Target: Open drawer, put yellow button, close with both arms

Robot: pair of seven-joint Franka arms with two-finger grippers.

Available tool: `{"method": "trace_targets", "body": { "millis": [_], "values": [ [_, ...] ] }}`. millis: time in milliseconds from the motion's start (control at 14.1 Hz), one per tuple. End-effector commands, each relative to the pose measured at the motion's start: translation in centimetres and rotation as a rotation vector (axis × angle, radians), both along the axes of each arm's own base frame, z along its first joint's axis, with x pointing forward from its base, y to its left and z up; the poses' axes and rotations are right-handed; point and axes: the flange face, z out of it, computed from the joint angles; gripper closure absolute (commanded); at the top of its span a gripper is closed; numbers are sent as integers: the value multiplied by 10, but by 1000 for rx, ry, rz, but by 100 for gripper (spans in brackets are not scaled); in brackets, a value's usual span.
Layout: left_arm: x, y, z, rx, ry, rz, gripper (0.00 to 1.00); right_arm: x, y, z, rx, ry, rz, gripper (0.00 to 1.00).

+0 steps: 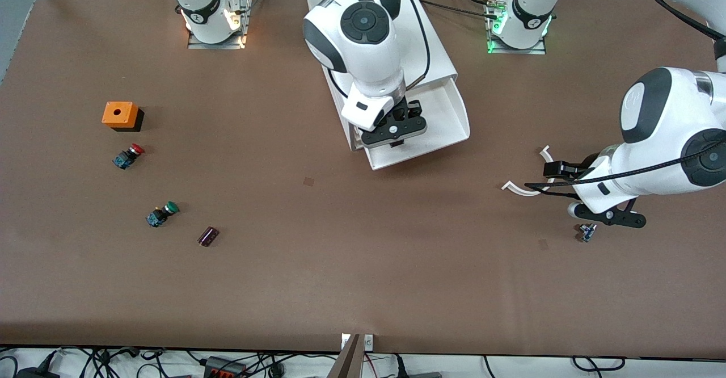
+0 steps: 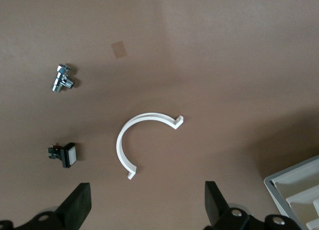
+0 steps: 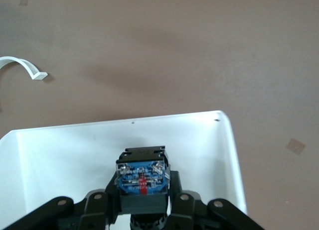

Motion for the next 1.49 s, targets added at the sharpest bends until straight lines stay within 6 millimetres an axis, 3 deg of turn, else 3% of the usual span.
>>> {"method": "trace_targets", "body": {
  "millis": [0, 426, 853, 924, 995, 1066, 1279, 1421],
  "values": [
    [12, -2, -12, 25, -1, 10, 0, -9, 20, -8, 23, -6, -34, 100],
    [12, 3, -17, 28, 8, 37, 0, -15, 27, -26, -1, 11, -21, 100],
    [6, -6, -29, 41, 35, 125, 0, -19, 33, -41, -10, 15, -14, 97],
    [3, -8, -33, 25, 50, 148, 0, -19, 33, -42, -13, 16, -12, 83],
    [1, -9, -35, 22, 58, 170, 0, -18, 32, -41, -14, 14, -15, 7],
    [1, -11, -35, 26, 58, 182, 0, -17, 30, -40, -19, 13, -17, 0],
    [-2, -25, -32, 30, 55, 213, 0, -13, 26, -32, -14, 10, -26, 0],
    [-4, -44, -30, 29, 51, 246, 0, -7, 18, -12, 4, -6, -47, 0]
  ]
}}
